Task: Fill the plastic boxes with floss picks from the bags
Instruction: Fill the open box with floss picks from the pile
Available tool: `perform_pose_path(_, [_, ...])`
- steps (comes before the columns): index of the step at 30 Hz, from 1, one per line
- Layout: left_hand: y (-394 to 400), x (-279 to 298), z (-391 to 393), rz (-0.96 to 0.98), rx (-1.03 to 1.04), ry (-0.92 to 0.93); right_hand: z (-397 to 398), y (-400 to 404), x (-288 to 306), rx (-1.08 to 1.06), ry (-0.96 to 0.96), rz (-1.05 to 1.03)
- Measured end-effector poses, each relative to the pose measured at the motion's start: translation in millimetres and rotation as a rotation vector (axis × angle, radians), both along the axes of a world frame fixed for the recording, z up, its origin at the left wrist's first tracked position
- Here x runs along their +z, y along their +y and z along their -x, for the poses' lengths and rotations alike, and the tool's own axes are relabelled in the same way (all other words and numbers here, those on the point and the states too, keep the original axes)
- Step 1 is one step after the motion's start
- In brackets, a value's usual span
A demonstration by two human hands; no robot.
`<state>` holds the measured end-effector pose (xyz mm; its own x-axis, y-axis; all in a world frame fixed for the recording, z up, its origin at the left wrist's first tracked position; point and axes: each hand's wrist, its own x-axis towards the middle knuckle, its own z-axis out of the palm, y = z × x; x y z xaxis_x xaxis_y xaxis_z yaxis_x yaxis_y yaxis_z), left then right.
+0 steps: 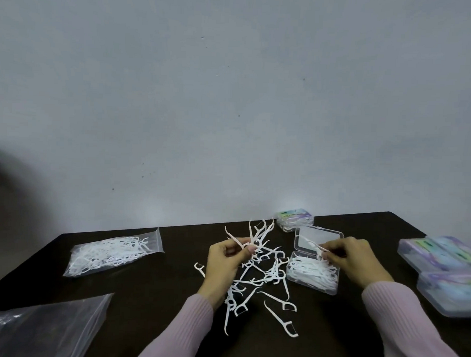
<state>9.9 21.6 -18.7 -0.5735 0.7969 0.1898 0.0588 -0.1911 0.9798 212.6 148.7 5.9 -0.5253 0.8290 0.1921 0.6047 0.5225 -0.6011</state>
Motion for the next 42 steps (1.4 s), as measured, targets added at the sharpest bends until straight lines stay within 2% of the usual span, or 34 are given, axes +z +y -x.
perform_pose_path(4, [15,1,-14,-0.030,-0.067,-0.105,-2,7,-5,0.009,-0.087,0.024])
perform_pose_path(10, [36,-1,-25,-0.038,-0.127,-0.265,-1,9,-12,0.009,-0.111,-0.009])
perform_pose_path(14, [45,-4,-27,-0.029,-0.144,-0.305,-6,12,-13,0.018,-0.095,-0.026])
perform_pose_path(19, [51,-4,-28,-0.018,-0.184,-0.294,-7,13,-15,0.086,-0.024,-0.020])
perform_pose_path(23, [56,-4,-32,-0.012,-0.223,-0.309,-4,12,-17,0.038,0.042,-0.058])
perform_pose_path(27, [60,-2,-36,-0.011,-0.277,-0.337,-7,7,-9,-0.018,0.195,-0.204])
perform_pose_path(29, [61,-2,-37,-0.008,-0.293,-0.342,-6,5,-9,-0.006,0.166,-0.273])
perform_pose_path(35, [65,-4,-38,0.013,-0.320,-0.357,-2,3,-8,0.024,0.053,-0.250])
perform_pose_path(42, [65,-5,-30,-0.009,-0.191,-0.294,-4,4,-7,0.005,0.048,-0.186])
